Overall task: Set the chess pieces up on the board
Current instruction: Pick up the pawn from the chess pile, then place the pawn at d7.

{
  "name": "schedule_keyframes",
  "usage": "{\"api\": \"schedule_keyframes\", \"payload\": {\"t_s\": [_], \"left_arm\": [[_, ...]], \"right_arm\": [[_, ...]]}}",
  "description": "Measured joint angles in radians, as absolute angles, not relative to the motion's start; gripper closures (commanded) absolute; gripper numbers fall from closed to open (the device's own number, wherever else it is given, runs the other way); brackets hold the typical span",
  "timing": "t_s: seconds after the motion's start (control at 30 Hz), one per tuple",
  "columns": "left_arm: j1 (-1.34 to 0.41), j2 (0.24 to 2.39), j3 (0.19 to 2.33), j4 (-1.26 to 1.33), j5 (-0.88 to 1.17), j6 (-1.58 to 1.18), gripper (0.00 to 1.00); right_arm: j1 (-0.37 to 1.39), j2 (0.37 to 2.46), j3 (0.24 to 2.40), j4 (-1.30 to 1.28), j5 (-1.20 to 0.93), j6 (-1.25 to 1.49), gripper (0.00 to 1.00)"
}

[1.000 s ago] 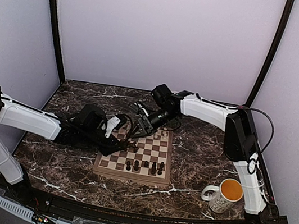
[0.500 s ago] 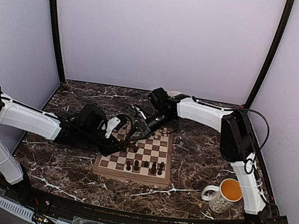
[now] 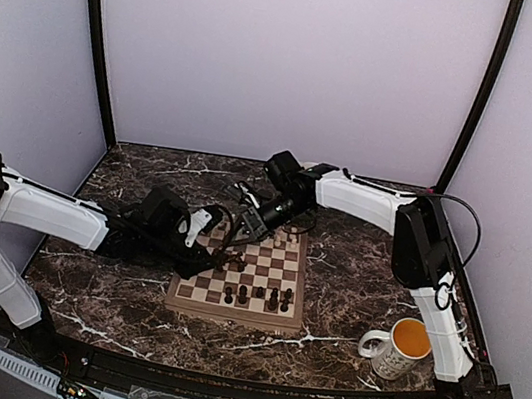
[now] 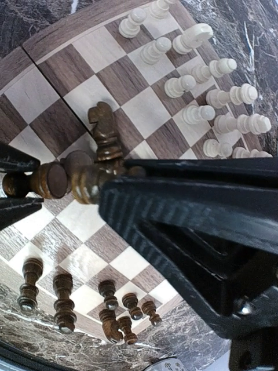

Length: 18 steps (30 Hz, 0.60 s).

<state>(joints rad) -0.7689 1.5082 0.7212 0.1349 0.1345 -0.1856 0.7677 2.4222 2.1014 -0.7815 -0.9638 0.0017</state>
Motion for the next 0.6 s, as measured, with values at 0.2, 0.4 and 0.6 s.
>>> {"api": "schedule_keyframes", "payload": {"t_s": [0.2, 0.4, 0.6], "left_arm": [[-0.769, 1.507, 0.699, 0.113, 0.094, -0.213, 0.93], [-0.760, 1.506, 0.681, 0.113, 0.086, -0.243, 0.92], [-0.741, 1.506, 0.679, 0.115, 0.084, -0.262, 0.92]], "right_arm": [[0.765, 2.421, 2.119, -0.786, -0.923, -0.031, 0.95], [0.765, 2.412, 2.114, -0.794, -0.895, -0.057, 0.95], [0.765, 2.320, 2.014, -0.801, -0.794, -0.149, 0.95]]}}
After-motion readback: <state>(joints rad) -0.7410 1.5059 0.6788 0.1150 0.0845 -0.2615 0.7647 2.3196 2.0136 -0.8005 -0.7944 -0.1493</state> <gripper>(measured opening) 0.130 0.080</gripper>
